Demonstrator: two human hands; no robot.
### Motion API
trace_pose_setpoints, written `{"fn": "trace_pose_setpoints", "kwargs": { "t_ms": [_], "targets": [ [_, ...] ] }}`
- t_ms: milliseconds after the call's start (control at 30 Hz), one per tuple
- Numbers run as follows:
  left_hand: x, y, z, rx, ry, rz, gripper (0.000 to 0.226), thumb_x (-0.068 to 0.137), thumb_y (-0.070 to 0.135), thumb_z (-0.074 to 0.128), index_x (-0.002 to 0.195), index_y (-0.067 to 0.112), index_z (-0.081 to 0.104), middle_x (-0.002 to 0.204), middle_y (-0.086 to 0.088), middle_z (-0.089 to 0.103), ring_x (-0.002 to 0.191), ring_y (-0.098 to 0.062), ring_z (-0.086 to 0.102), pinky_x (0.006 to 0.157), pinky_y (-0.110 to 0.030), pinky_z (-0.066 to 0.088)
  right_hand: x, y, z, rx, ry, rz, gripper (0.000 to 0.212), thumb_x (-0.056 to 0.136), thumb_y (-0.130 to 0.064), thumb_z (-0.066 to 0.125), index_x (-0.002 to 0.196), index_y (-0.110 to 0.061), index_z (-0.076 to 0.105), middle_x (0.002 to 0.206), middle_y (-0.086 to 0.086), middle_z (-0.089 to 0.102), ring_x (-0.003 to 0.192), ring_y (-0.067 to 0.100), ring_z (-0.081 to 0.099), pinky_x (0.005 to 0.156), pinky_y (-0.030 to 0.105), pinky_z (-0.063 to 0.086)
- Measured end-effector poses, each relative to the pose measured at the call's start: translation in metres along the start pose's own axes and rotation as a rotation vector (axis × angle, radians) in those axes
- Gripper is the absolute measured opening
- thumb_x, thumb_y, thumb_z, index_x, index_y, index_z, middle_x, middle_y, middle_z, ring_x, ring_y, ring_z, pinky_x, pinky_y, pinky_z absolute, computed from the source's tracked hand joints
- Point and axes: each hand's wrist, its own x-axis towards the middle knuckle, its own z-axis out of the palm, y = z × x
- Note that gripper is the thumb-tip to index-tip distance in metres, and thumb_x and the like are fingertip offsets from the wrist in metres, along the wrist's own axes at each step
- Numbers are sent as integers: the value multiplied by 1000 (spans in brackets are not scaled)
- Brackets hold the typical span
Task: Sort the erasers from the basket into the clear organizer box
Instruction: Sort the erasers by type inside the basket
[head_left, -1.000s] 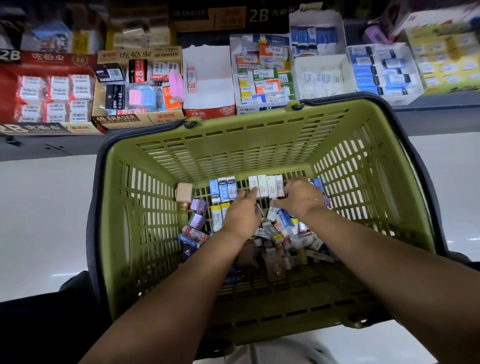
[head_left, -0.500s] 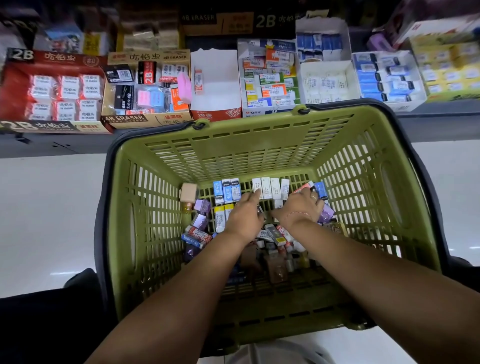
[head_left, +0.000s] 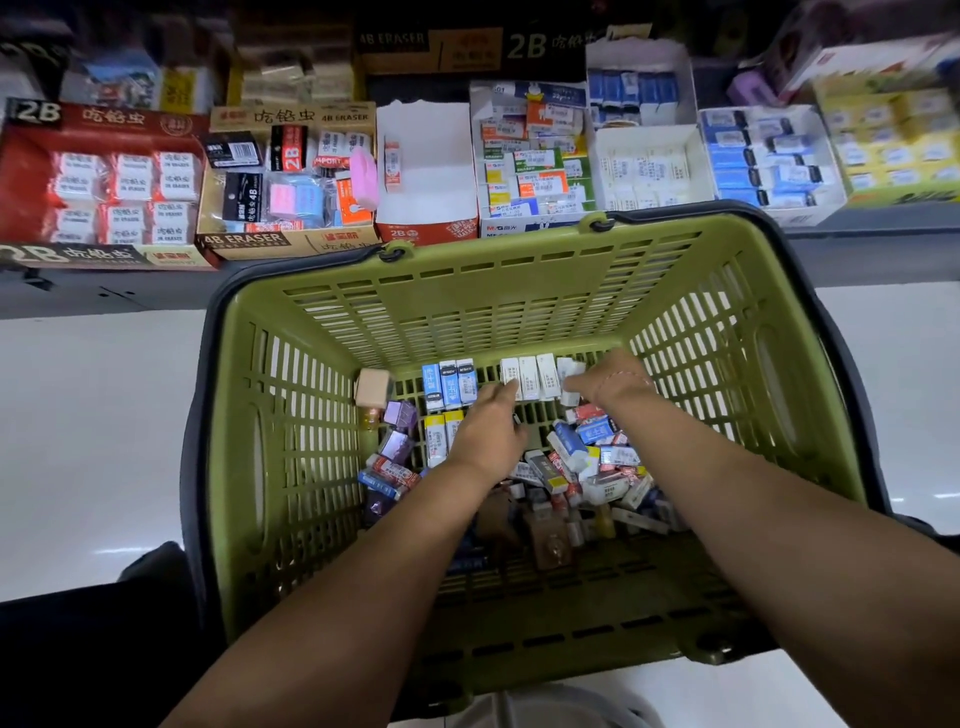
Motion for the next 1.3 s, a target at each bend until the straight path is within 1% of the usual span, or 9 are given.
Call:
{"fn": "trace_pose_setpoints", "kwargs": {
  "t_ms": [133,367,567,667,767,900,1000,1167,1300],
  "targets": [
    [1,5,1,-35,10,-22,63,96,13,53,151,9,24,156,-6,23,135,-23,37,110,-26,28,3,-5,-2,17,66,-39,53,79,-43,73,106,2,65,107,16,68,99,30,64,72,29,43],
    [7,10,-1,-103,9,-95,65,96,17,53,152,8,21,158,-8,20,142,-26,28,115,-32,27,2,-5,0,19,103,-211,35,86,-27,68,104,3,70,109,16,69,103,28,64,91,36,51],
    [9,15,2,-174,-5,-155,67,96,23,53,153,11,18,159,-10,20,133,-33,43,110,-43,36,2,-6,6,-43,67,-244,23,83,-24,73,81,-2,65,87,13,67,88,27,63,76,30,52],
    [11,15,2,-192,-5,-159,69,96,24,54,153,12,17,158,-10,22,128,-35,48,108,-45,38,5,-3,8,35,48,-264,38,82,-22,73,113,0,64,92,13,65,90,25,62,82,33,52],
    [12,14,2,-175,-23,-139,72,96,26,54,154,12,13,160,-7,15,142,-27,29,116,-36,27,6,0,8,45,49,-296,42,84,-20,71,122,-6,61,75,3,53,78,20,53,72,29,47],
    [11,12,5,-142,-88,-125,78,97,28,54,154,14,4,162,-3,2,148,-21,9,117,-31,16,2,1,9,40,11,-304,44,85,-18,68,127,-9,57,101,9,65,92,27,62,84,36,53],
    [8,8,3,-122,-97,-98,79,96,27,55,155,15,4,162,-3,3,148,-22,13,117,-32,18,-6,3,3,33,22,-294,42,84,-22,70,120,-4,57,108,12,65,101,29,62,87,39,53],
    [-2,-11,0,54,-87,-48,68,97,26,54,153,14,18,157,-10,25,142,-27,27,111,-33,28,-41,17,3,-295,-51,-312,32,85,-38,65,73,-9,58,65,5,52,68,22,58,58,24,45],
    [-9,-16,3,163,-107,-18,66,94,34,59,149,12,30,152,-11,34,140,-27,27,112,-36,28,-56,26,21,-464,-80,-327,43,84,-42,66,112,-11,55,107,7,64,99,24,62,79,32,52]
  ]
}}
